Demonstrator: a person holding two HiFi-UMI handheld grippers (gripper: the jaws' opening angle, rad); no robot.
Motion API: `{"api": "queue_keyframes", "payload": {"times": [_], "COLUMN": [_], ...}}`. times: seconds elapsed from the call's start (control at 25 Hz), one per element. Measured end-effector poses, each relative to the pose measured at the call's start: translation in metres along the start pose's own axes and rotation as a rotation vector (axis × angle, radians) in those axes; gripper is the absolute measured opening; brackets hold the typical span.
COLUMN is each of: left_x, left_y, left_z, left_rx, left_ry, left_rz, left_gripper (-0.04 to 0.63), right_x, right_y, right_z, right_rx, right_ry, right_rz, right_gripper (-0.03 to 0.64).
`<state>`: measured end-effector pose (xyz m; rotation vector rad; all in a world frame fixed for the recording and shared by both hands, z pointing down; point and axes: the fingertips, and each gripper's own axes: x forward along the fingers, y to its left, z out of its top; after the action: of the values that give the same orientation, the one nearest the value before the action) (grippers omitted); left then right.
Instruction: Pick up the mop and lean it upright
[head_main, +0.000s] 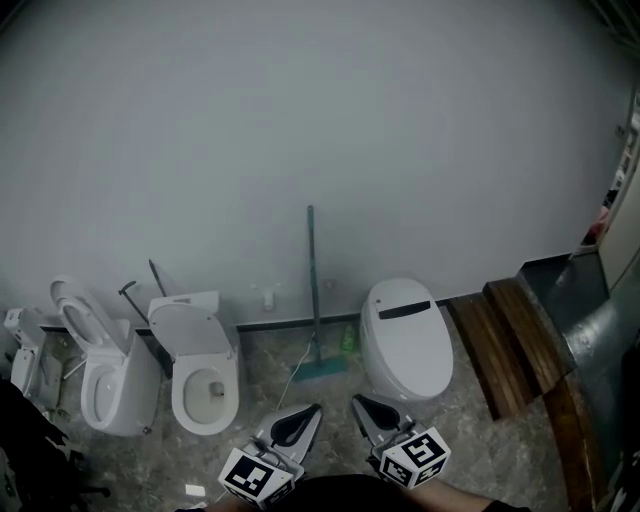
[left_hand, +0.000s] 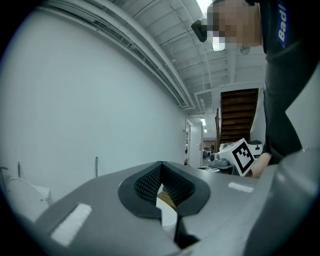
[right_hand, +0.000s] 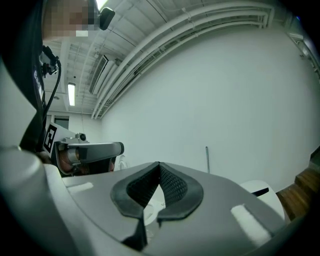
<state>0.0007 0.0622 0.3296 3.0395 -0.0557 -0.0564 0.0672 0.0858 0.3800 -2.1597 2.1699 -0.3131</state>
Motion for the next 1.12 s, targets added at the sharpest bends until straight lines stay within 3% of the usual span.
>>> {"api": "queue_keyframes", "payload": {"times": [0.16,0.56,1.12], "left_x": [0.006,0.007,0.015], "left_y": [-0.016,-0.033,-0.033], "left_z": [-0.009,-0.013,-0.014], "left_rx": [-0.007,-0.006,-0.011], "left_ry": [0.017,0.023,0.013], "left_rz": [0.015,0.038,0.03], "left_gripper": [0.015,0.014,0.015], "right_x": [-0.013,-0.027,-0.025], "right_y": [-0.004,0.007,-0.005], "right_z": [-0.013,-0.009,-0.012], "right_rx": [0.039,-0.018,0.004], "right_ry": [-0.001,-0.017,0.002], "right_rz": [0.041,0.108,0.078], "right_gripper": [0.003,0.003,0.003]}}
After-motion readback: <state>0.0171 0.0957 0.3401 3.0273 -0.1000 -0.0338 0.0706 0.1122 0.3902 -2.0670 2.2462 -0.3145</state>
